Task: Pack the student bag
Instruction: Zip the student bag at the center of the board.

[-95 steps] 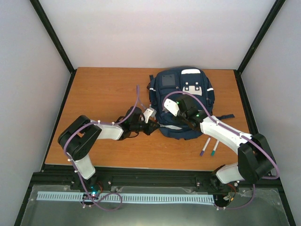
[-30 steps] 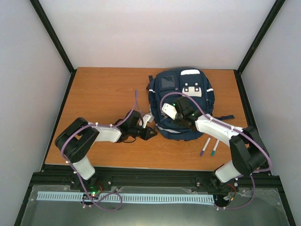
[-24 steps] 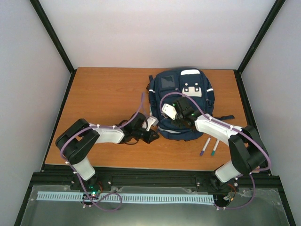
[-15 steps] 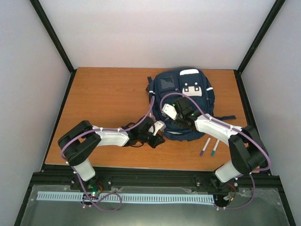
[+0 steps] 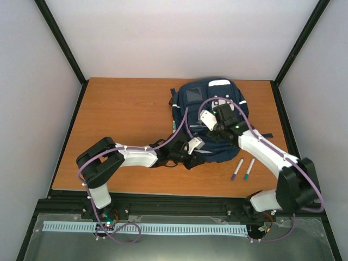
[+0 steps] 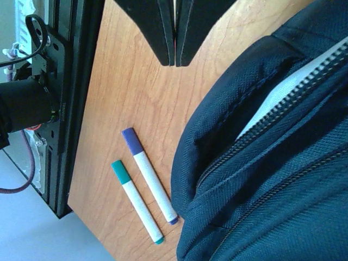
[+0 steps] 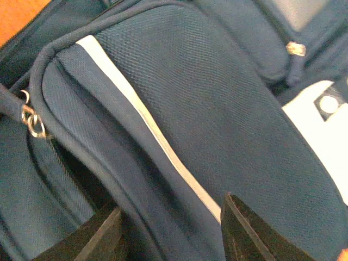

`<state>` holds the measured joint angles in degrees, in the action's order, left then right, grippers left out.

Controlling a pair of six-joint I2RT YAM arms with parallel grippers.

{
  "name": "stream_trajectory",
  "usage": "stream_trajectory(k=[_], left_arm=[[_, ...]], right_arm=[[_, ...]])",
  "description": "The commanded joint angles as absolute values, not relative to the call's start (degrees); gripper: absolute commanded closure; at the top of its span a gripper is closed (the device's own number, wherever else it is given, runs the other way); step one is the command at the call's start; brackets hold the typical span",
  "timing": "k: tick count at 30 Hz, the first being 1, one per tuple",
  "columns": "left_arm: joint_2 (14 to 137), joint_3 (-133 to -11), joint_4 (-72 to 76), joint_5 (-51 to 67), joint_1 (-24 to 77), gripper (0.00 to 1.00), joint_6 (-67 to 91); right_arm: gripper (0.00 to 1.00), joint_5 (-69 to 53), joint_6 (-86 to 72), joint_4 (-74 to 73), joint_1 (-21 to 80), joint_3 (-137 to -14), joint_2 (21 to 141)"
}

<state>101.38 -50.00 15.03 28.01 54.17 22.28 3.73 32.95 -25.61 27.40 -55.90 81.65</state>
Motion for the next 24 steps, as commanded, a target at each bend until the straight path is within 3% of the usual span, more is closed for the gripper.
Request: stream_trajectory(k=[1,6,14,21,24], left_arm=[[101.2,-51.9,15.7,29.8,54.4,0.99,21.6],[91.6,-48.8,8.9,25.1,54.4,0.85,19.1],[81.9,-46.9,2.3,9.6,51.1,0.48,24.0],[85.9,-51.6,-2.0,3.8,43.5,0.49,38.1],[89.4,-54.2,-4.3,3.3,41.4,0.44,41.9]], right_arm=[[0.54,2.2,29.6,-31.2,25.2,-58.2,73.7],[0.51,0.5,27.0,-35.1,25.2,-56.8,69.3],[0.47,-2.2,28.8,-38.2,25.3,-53.8,64.9],[0.46,-7.6,29.4,-40.4,25.7,-52.0,63.2],[0.47,-7.9,29.3,-40.9,26.8,-50.9,64.3]])
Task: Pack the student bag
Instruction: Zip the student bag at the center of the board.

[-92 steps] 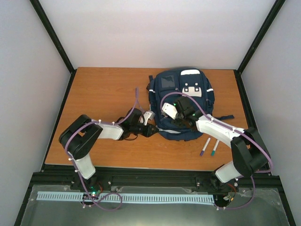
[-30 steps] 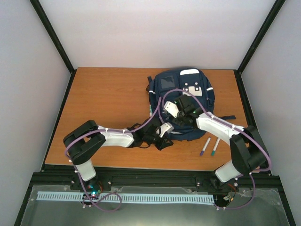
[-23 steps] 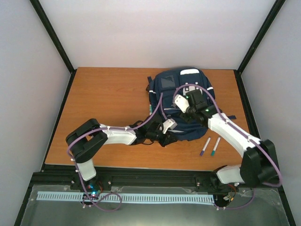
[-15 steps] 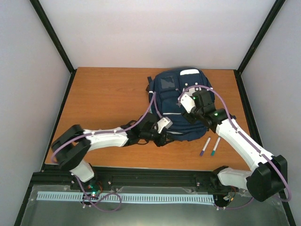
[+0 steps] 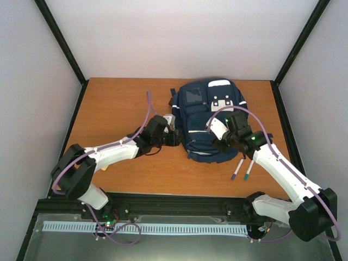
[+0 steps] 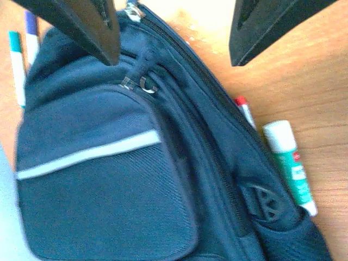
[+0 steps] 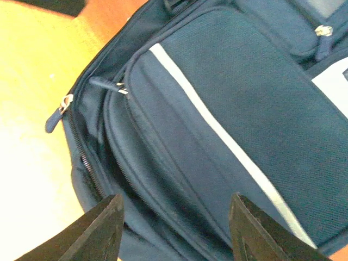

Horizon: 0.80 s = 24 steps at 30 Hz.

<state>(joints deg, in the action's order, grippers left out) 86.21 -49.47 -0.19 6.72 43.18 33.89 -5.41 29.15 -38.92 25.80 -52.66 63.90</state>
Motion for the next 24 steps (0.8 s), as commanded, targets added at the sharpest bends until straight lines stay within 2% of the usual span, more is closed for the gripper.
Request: stream_trajectory(k=[1,3,6,14,24], left_arm=[[90.7,-54.8,-4.0,4.6,40.7,0.39,43.1],[93.1,-55.5,-2.4,7.8,39.7,0.32,44.6],[96.3,-56.8,-1.0,10.2,39.1,0.34,46.1],[101.1,-57.3,1.6,13.8,39.0,0.56,49.3],[107.1,-60.9,1.7,15.9,39.0,0.76,48.8]], right_arm=[[0.47,-8.0,29.5,-41.1,27.2,-50.5,64.7],[0.47,-8.0,30.1,-41.0,28.1,-49.4,65.5],[0.47,-6.7,31.0,-39.8,29.0,-47.4,67.0],[0.47,-2.1,31.6,-36.1,29.5,-45.0,72.8],[0.5,5.5,31.1,-29.8,29.4,-45.9,80.2]])
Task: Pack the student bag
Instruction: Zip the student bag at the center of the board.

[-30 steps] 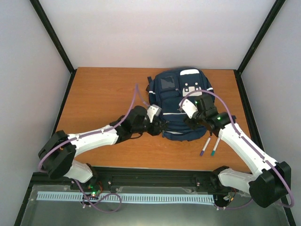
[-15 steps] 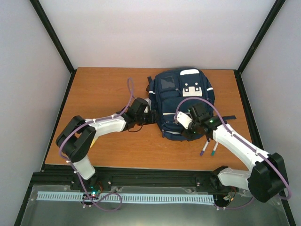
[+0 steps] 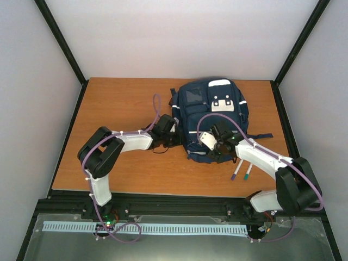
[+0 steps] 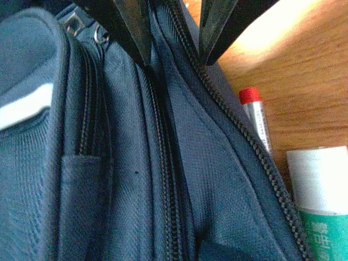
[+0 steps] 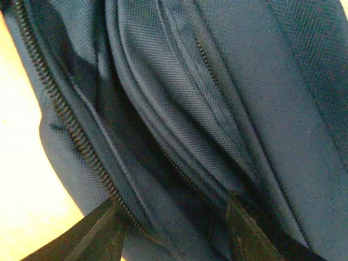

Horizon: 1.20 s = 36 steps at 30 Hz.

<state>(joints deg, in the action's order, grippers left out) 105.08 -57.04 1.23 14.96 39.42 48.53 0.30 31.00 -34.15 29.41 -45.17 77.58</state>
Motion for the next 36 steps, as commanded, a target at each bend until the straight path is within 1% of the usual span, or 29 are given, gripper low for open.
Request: stream_trajectory(k=[1,4,5,18,21,24,30,34,36], left_arm=[[107.4,-61.1,1.4,15.5,39.0,0.79,48.9],[107.7,-60.7,1.5,14.9,39.0,0.95,49.3],[107.5,-60.3,1.7,14.7,39.0,0.99,49.5],[102.8,-54.9,4.9,14.4,39.0,0.99,50.2],[103.6,-55.3,5.8,15.7,39.1,0.99,50.5],[105.2,-55.8,7.7,17.7,39.2,0.99,51.3],[107.2,-57.7,8.8,18.4,40.1,0.99,52.0],[107.1,-58.3,8.6,18.0,40.2,0.99,51.9],[107.1,-58.3,8.6,17.9,40.2,0.99,51.8]], right_arm=[[0.5,6.1,31.2,-29.4,29.4,-46.3,80.8],[0.51,7.7,31.5,-27.9,29.3,-47.2,82.7],[0.51,8.2,31.5,-27.5,29.2,-47.6,83.4],[0.53,12.7,31.6,-23.5,25.6,-54.8,92.2],[0.53,13.2,31.2,-24.2,24.7,-55.3,91.6],[0.52,12.1,30.1,-26.9,24.5,-55.3,88.6],[0.45,4.1,27.3,-37.4,24.6,-56.0,79.6],[0.44,-7.9,28.2,-43.6,25.2,-56.0,76.3],[0.45,-12.0,27.4,-44.9,26.0,-56.0,75.8]])
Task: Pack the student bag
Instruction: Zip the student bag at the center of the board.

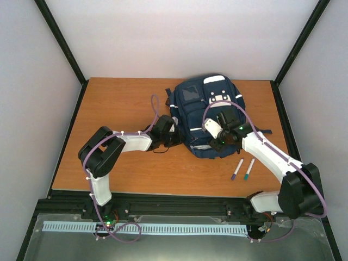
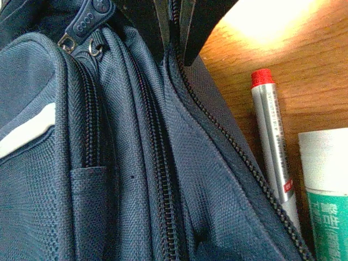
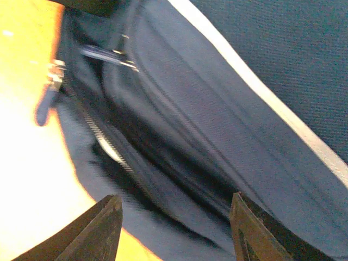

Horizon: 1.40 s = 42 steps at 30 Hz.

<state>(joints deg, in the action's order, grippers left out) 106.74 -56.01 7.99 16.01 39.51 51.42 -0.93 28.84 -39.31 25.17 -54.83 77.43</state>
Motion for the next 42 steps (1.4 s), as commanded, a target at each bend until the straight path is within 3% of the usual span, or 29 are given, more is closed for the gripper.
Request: stream_trajectory(k=[1,11,31,39,42], left_arm=[[107.1,-58.3,8.7,17.9,40.2,0.99,51.8],[106.0,-58.2,9.1,18.3,40.4,0.99,51.5],[102.9,-57.8,8.9,17.3,40.5,0.99,50.9],[102.6,-57.7,8.1,17.0,40.5,0.99,50.3],[103.0,-57.7,8.1,17.0,40.5,0.99,50.3]], right_arm=[[0.45,-13.6,27.0,-45.0,26.3,-56.1,76.0],[0.48,-21.8,23.7,-43.4,29.5,-60.9,84.4],[0.51,-14.9,19.9,-42.1,34.5,-64.2,94.6],[0.66,-11.5,18.6,-40.9,34.5,-64.7,95.3],[0.8,-10.7,19.0,-41.5,34.5,-64.6,94.4]])
